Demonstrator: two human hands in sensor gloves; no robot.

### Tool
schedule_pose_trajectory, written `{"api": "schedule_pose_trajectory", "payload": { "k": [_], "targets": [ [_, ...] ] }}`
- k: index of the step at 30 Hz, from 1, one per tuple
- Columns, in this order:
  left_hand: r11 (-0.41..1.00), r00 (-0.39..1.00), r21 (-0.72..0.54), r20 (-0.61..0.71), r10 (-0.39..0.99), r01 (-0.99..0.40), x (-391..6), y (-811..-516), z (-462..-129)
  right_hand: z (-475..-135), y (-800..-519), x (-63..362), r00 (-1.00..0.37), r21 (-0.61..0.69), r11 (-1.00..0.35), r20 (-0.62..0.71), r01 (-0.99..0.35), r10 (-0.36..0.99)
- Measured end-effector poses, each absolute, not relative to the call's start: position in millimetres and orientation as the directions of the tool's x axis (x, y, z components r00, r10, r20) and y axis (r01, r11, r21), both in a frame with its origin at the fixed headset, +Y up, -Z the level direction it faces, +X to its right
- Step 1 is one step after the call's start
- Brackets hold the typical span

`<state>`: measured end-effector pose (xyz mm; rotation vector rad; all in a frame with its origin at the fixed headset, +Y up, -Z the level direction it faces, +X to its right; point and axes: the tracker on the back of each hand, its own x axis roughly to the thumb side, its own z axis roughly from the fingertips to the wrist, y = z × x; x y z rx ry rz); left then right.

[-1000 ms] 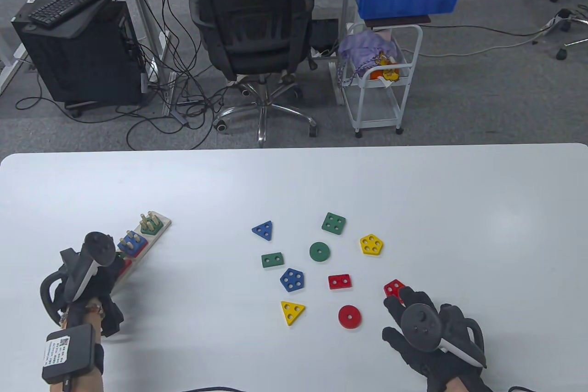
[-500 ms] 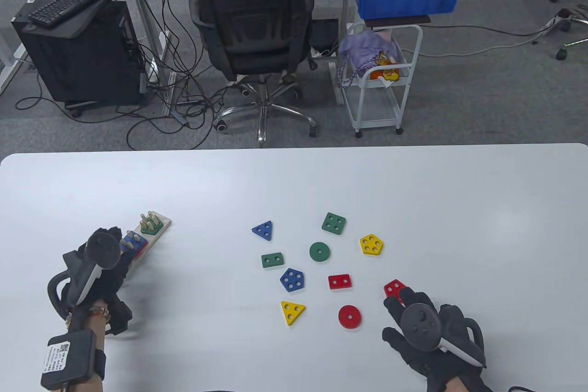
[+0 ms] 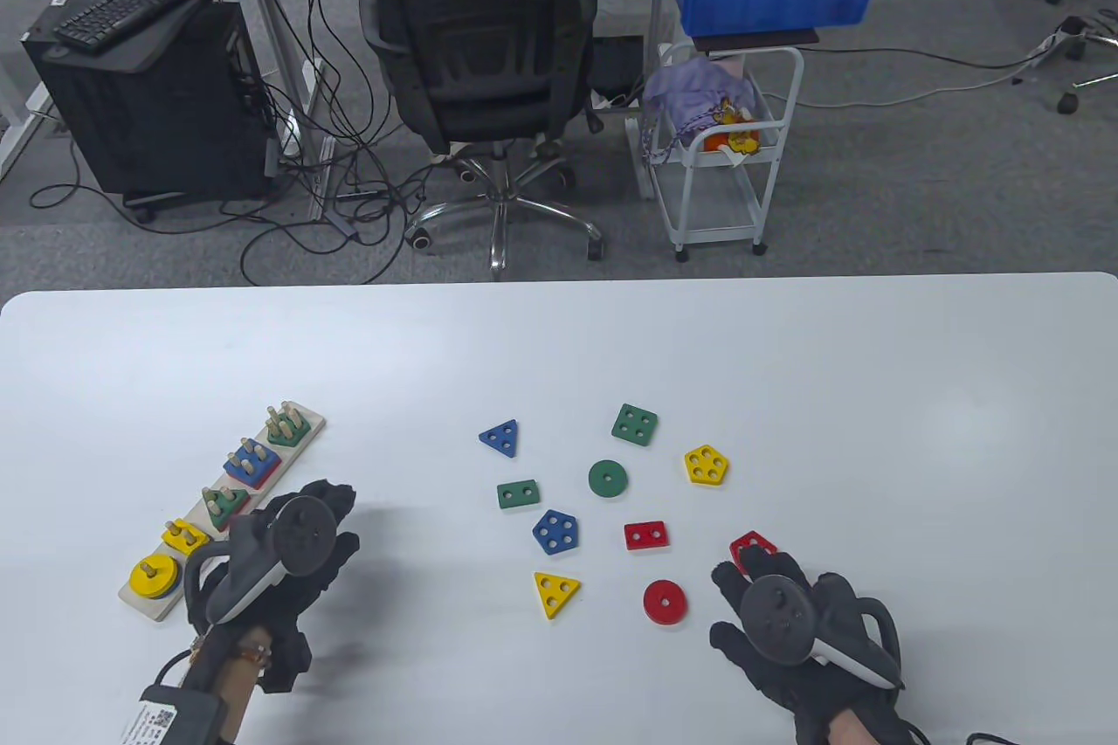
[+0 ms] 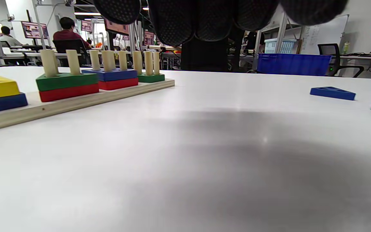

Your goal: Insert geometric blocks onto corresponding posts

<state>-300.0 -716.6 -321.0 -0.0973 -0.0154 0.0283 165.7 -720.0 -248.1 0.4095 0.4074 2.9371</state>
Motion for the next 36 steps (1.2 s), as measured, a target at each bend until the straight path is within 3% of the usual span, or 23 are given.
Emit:
{"api": "schedule_pose_trajectory", "payload": {
  "k": [8, 17, 24, 27, 36],
  "targets": [
    [0.993, 0.999, -0.109, 0.009, 0.039, -0.038, -305.4, -716.3, -320.0, -311.9, -700.5, 51.2, -0.897, 0.245, -0.963, 0.442, 0.115, 0.005],
    [0.991, 0.998, -0.121, -0.008, 0.063, -0.063, -314.2, -715.9, -320.6, -383.7, -723.8, -51.7, -0.899, 0.233, -0.950, 0.428, 0.208, -0.092],
    [0.986, 0.998, -0.153, -0.006, 0.070, -0.070, -314.9, -720.0, -322.8, -402.6, -748.3, -78.0, -0.874, 0.119, -0.931, 0.403, 0.345, -0.272],
    [0.985, 0.998, -0.161, -0.002, 0.069, -0.068, -313.7, -721.2, -323.3, -403.3, -753.6, -79.5, -0.862, 0.048, -0.948, 0.432, 0.315, -0.265],
    [0.977, 0.992, -0.184, 0.037, 0.121, -0.113, -306.0, -723.7, -322.3, -406.5, -749.7, -80.6, -0.834, 0.032, -0.956, 0.498, 0.291, -0.237]
  ]
}}
